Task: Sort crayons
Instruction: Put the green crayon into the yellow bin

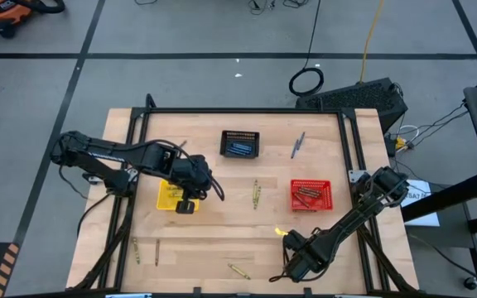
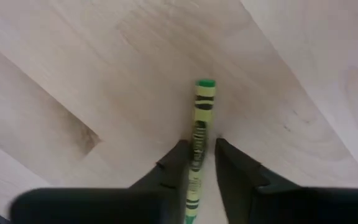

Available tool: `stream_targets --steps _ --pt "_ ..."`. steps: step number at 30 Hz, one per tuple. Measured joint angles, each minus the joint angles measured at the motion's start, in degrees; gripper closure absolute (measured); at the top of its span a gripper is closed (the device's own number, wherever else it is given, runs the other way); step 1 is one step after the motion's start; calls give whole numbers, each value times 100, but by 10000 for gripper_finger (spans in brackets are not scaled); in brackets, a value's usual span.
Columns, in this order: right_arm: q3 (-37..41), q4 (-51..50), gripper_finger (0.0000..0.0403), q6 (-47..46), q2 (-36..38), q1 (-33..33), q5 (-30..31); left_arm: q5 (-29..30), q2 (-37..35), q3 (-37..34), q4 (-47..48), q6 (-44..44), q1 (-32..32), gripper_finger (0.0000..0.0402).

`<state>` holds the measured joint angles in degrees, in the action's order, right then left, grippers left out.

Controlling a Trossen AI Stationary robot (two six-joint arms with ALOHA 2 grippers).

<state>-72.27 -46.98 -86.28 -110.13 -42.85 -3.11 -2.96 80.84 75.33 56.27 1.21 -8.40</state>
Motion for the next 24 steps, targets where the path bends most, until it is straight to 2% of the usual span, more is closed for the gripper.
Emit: stream_targets --steps 4,15,24 --pt "2 2 393 3 -2 11 1 0 0 0 2 -2 2 329" --pt "-129 -159 400 951 -18 362 -146 9 4 -212 -394 -7 2 329" --pt "-648 -435 402 1828 -22 729 449 22 6 -866 -1495 -48 2 329"
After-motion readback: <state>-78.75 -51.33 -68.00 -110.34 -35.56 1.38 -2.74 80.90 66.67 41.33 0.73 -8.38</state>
